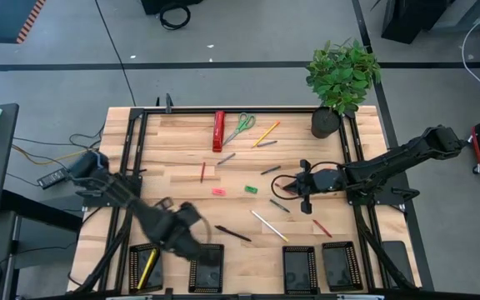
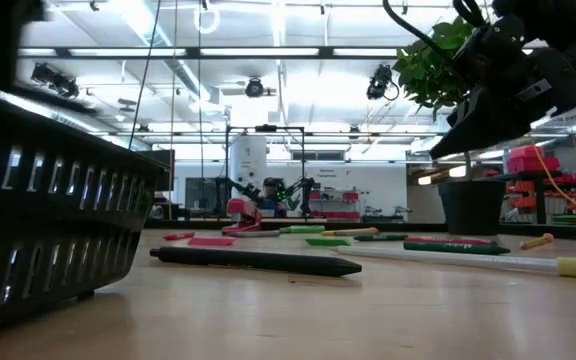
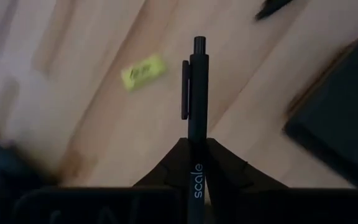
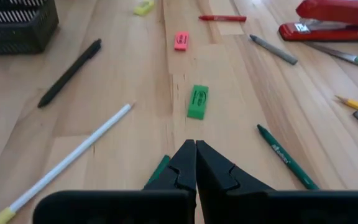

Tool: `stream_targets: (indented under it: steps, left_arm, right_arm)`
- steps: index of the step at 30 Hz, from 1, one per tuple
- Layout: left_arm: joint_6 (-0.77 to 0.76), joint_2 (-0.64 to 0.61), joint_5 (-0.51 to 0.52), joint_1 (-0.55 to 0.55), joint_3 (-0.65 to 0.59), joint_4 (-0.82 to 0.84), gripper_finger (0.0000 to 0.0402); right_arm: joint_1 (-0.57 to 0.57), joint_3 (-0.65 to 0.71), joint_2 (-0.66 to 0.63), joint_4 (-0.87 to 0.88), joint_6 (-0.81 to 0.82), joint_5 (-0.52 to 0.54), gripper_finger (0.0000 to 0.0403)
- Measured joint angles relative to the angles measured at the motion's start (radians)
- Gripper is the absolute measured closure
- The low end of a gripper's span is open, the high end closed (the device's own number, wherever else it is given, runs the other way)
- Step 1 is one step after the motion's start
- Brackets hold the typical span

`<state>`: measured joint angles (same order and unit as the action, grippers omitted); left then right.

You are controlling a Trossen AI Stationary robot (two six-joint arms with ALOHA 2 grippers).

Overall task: Sort crayons/erasers/pens/pencils in bins
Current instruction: Put the top black pen into the left black bin

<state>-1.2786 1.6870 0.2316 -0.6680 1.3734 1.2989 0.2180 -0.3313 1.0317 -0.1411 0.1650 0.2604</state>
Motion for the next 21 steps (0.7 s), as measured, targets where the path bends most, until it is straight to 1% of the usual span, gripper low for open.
stream_targets:
  steps: [5, 8, 10, 13, 16, 21]
  left_arm:
    - [-0.312, -0.075, 0.000, -0.136, -0.135, -0.048, 0.0364]
    - [-0.504, -0.087, -0.014, -0.213, -0.171, -0.048, 0.0358]
    - [-0.606, -0.085, -0.025, -0.262, -0.177, -0.048, 0.0354]
    - [-0.714, -0.085, -0.025, -0.328, -0.177, -0.073, 0.0356]
    - [-0.794, -0.085, -0.021, -0.386, -0.177, -0.097, 0.0362]
    - [-0.882, -0.049, -0.007, -0.444, -0.176, -0.140, 0.0356]
  right_arm:
    - [0.000, 0.000, 0.000, -0.064, 0.005, 0.000, 0.0392]
    - [0.000, 0.000, 0.000, -0.095, 0.002, 0.001, 0.0392]
    - [0.000, 0.000, 0.000, -0.113, 0.000, 0.013, 0.0392]
    - [0.000, 0.000, 0.000, -0.120, 0.000, 0.047, 0.0392]
    - [0.000, 0.000, 0.000, -0.120, 0.000, 0.053, 0.0392]
    - [0.000, 0.000, 0.000, -0.120, -0.016, 0.053, 0.0392]
